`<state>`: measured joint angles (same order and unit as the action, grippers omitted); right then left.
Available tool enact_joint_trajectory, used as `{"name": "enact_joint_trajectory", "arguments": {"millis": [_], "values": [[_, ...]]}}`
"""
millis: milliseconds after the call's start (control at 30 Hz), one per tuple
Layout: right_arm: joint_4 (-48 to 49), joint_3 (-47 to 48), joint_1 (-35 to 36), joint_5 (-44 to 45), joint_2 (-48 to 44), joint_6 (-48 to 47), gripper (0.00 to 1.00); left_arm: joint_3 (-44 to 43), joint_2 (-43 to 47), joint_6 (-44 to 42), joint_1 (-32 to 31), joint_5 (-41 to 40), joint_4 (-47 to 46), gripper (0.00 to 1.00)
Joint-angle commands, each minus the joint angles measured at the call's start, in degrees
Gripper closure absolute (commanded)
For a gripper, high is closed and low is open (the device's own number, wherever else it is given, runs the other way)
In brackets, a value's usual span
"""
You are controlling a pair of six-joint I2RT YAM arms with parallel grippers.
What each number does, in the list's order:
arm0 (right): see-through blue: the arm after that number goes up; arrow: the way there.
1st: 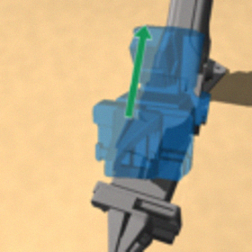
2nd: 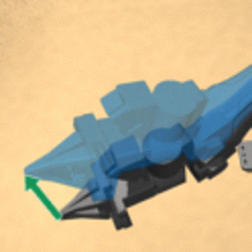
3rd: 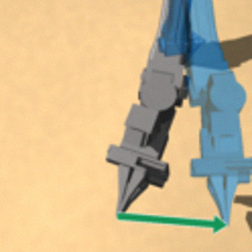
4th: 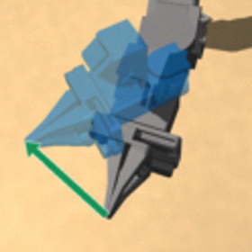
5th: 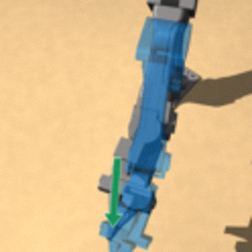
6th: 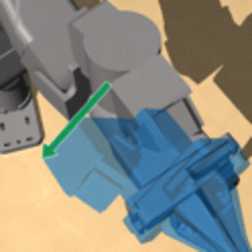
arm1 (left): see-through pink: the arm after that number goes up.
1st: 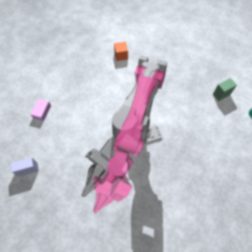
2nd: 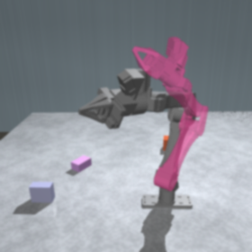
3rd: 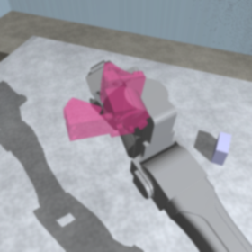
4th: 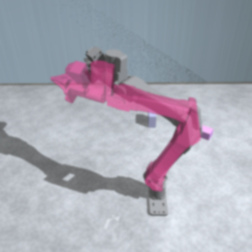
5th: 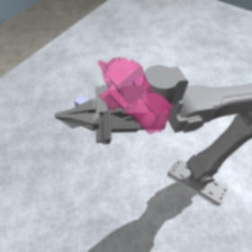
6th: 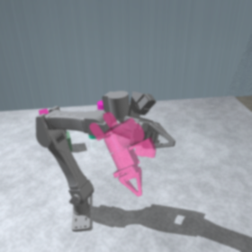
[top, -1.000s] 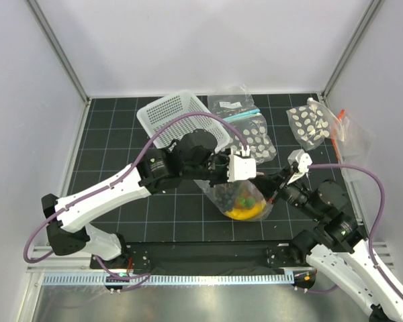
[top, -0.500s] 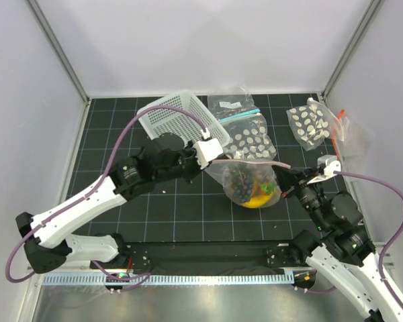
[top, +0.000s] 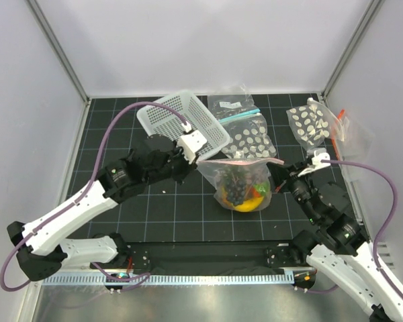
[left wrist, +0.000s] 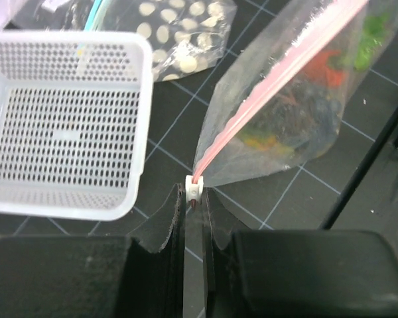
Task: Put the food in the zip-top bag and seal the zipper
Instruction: Zip the zipper food storage bag at the center of the board, then place the zipper food storage bag at the center of the board.
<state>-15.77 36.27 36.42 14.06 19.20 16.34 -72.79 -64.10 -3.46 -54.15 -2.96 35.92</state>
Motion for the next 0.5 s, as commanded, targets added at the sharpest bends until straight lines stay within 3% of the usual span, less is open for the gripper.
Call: {"name": "enact_joint_trajectory", "arguments": {"millis": [0,267,467], "values": [[4.4,3.9,-0.8,6.5,2.8,-1.0,0.99,0.2,3.4,5.8,4.5,-9.0,7.1,1.0],[11.9,9.3,-0.8,-4.6,20.0,-0.1,0.99,-0.5,3.1,15.7,10.2,-9.8,10.1,1.0],[15.5,17.6,-0.9,-4.1,37.6,-0.1,0.98,-1.6,-0.4,17.7,18.1,-5.7,10.3,1.0]]}}
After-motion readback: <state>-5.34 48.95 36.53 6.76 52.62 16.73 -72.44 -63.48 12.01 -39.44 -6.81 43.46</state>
